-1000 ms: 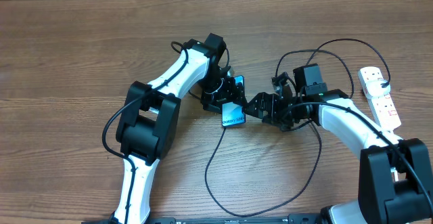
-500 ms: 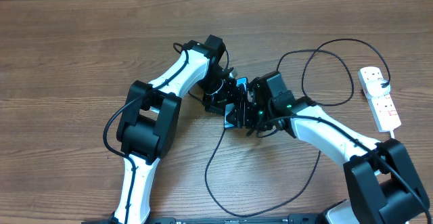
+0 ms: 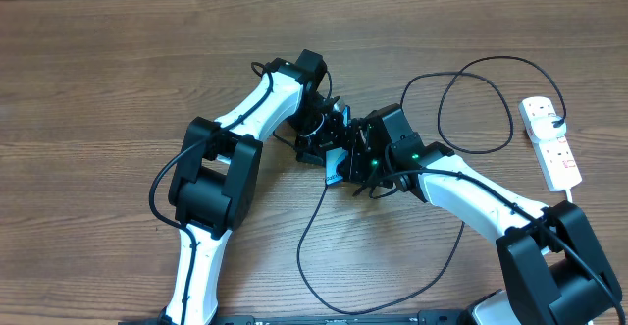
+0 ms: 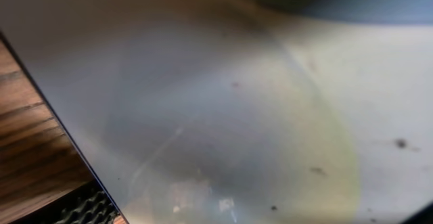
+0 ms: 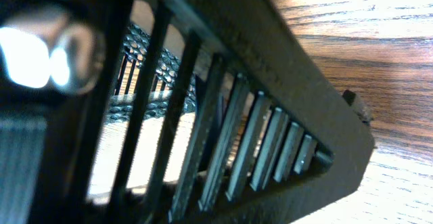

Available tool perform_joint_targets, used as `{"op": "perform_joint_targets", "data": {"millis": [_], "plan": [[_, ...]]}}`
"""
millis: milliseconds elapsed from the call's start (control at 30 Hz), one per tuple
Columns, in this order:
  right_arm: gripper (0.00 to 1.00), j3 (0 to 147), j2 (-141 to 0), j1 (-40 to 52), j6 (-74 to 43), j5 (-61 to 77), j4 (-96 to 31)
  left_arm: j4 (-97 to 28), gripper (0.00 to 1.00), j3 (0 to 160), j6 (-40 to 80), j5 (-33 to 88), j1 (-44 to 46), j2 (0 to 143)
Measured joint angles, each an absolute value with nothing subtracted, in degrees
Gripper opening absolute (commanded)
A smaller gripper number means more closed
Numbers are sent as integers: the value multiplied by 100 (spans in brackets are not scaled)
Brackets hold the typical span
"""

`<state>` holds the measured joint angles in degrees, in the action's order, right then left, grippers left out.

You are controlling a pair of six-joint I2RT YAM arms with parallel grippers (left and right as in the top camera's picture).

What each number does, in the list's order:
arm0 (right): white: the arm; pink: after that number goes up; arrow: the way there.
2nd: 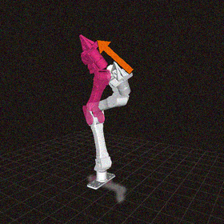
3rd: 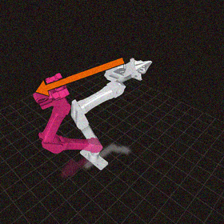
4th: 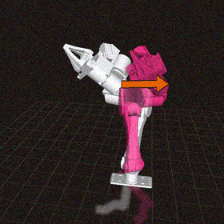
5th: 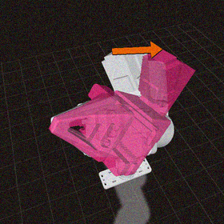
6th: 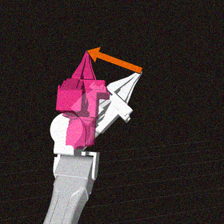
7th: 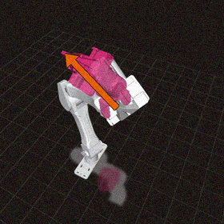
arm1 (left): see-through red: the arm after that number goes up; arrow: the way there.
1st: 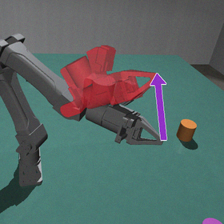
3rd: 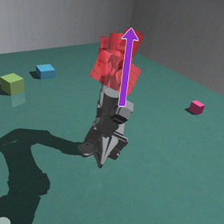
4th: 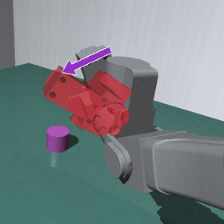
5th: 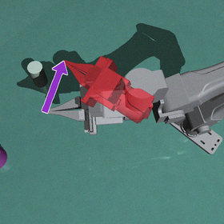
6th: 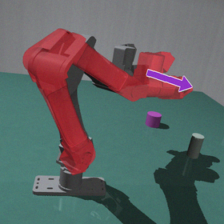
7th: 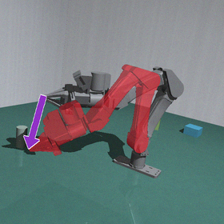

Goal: Plug charger to phone and switch on socket

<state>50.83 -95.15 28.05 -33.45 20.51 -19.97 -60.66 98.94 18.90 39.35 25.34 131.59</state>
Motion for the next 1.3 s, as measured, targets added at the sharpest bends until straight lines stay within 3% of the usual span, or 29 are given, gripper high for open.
{"op": "perform_joint_targets", "data": {"millis": [233, 700, 1033, 1300], "plan": [[4, 5083, -9515, 2517, -3293, 2582, -1940, -6014, 86, 9878, 1409, 4462, 2403, 13207], [4, 5083, -9515, 1955, -3918, 4565, -469, -5972, 69, 9789, -722, 8213, 1341, 13321], [4, 5092, -9498, 2357, -4847, 4541, -257, -5811, 33, 9789, -825, 8514, 1339, 13380], [4, 5148, -9476, 2401, -5050, 4438, -220, -5776, 33, 9909, -803, 8665, 1262, 13469]]}}
